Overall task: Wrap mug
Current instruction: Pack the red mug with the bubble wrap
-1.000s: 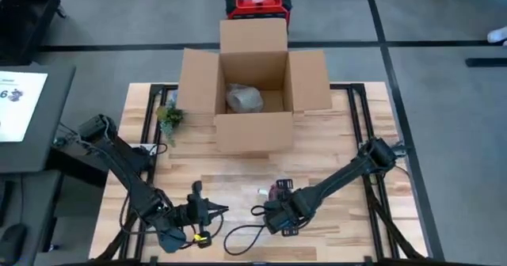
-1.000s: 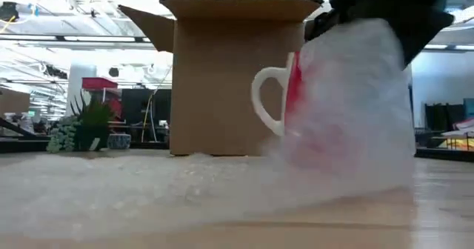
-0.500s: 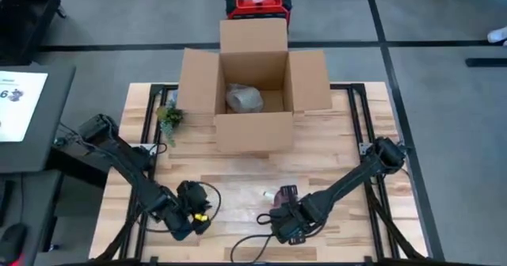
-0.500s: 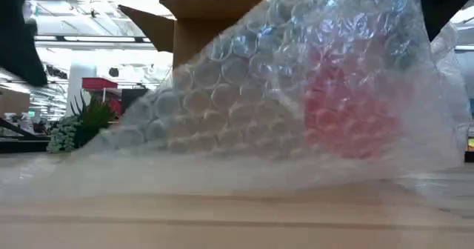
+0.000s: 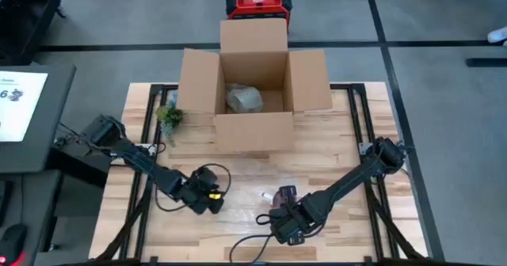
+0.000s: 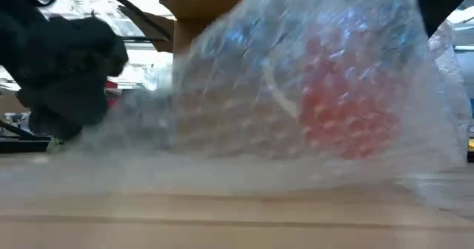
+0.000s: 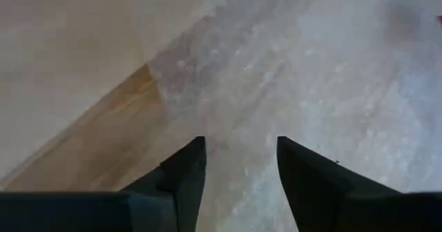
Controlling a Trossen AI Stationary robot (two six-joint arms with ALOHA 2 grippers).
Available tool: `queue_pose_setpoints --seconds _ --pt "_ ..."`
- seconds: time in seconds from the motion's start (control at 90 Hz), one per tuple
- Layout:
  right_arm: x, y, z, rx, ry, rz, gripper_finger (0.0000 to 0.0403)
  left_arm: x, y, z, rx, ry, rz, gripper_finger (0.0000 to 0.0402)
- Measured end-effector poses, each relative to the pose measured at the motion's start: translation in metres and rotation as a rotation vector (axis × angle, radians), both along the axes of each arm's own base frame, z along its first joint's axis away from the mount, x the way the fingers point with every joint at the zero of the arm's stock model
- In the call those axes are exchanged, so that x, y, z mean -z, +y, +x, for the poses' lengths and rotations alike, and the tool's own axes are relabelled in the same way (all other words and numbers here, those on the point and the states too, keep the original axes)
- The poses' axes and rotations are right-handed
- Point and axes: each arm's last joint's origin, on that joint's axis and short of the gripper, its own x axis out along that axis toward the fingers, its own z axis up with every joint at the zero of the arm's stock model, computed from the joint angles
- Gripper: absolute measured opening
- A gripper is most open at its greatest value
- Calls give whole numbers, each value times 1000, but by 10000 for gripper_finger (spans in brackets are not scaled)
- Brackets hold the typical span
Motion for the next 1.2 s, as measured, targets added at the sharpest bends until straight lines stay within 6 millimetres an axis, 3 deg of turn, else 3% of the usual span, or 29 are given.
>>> queue_pose_setpoints --seconds 0.144,0.333,0.5,0.733,0.933,1.2 --pt "0 -1 1 1 -1 12 21 11 0 12 -2 42 30 102" --pt "-1 0 2 -3 -4 22 21 -9 -13 35 120 59 74 10" --pt "-2 -3 9 -13 18 143 21 -59 -27 61 203 61 181 1" --pt "-2 -20 19 56 65 243 21 -123 -29 76 154 59 434 0" --pt "0 -23 21 87 62 252 21 -144 -29 79 112 21 570 0" --pt "1 -19 28 54 -20 291 36 -150 -39 84 158 -51 603 0"
